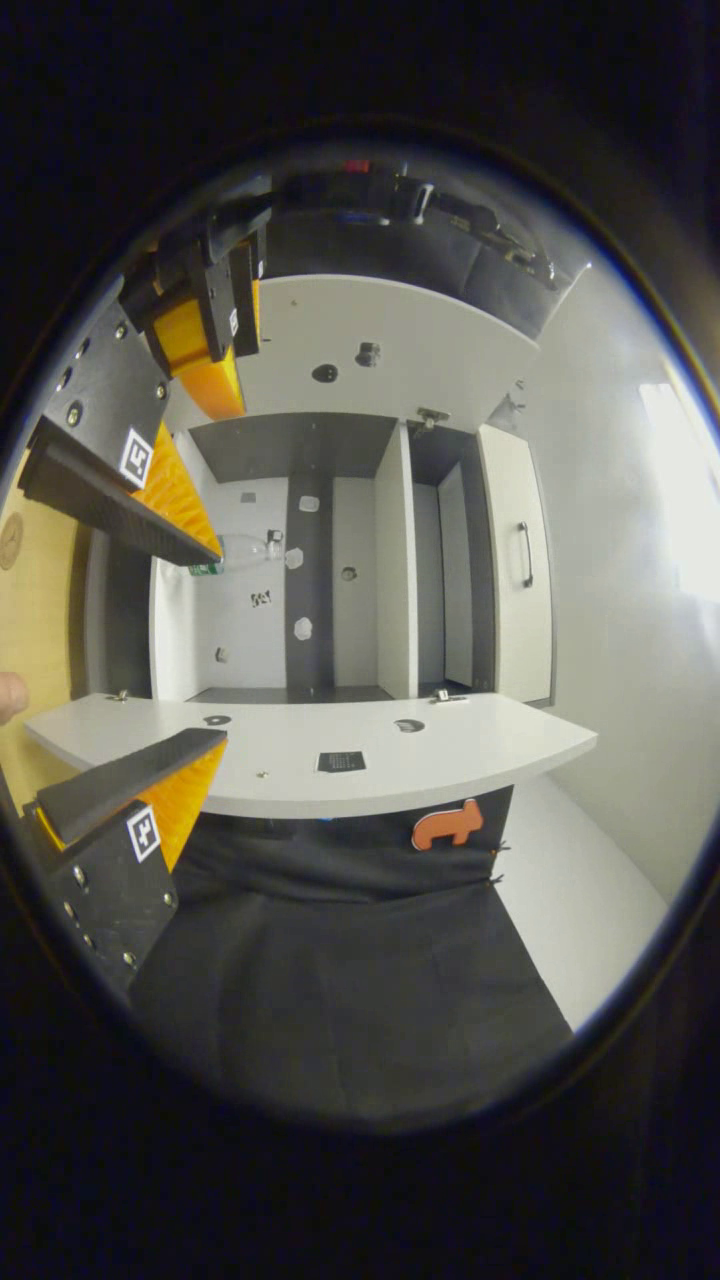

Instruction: Grasp the bottle in the cabinet with the left hand and place it on the coaster, then close the right door with the right hand and the left door with the left hand.

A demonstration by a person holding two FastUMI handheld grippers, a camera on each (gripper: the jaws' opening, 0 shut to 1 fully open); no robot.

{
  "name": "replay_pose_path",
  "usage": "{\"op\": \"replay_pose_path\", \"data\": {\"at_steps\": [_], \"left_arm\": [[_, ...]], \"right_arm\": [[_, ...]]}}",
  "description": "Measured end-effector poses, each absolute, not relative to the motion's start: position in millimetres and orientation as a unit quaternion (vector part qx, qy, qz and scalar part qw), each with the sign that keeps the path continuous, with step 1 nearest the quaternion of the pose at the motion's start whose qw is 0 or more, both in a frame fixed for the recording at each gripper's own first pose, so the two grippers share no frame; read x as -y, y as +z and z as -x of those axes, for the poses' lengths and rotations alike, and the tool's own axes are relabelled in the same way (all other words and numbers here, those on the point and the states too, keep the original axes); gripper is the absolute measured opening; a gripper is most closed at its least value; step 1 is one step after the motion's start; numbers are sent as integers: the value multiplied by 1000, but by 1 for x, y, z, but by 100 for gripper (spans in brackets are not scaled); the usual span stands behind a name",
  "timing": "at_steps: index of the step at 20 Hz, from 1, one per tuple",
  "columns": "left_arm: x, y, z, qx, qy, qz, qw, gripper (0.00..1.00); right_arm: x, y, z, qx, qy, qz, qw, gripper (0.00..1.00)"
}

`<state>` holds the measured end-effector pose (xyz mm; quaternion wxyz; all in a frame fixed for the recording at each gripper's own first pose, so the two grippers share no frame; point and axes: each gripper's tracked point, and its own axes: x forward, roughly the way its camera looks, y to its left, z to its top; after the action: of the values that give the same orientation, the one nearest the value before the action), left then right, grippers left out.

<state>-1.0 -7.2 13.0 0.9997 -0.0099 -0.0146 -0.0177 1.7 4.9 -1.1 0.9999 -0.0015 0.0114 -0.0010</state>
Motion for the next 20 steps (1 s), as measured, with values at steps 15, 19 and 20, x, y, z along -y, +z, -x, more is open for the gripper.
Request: {"op": "replay_pose_path", "data": {"at_steps": [15,19,20], "left_arm": [[21,11,-75,20,-33,2,999,99],[31,4,-123,12,-43,-10,999,99],[34,1,-135,9,-45,-10,999,99]], "right_arm": [[27,10,6,0,-25,12,1000,95],[53,13,15,3,-60,24,998,99],[60,13,18,4,-70,29,997,99]]}}
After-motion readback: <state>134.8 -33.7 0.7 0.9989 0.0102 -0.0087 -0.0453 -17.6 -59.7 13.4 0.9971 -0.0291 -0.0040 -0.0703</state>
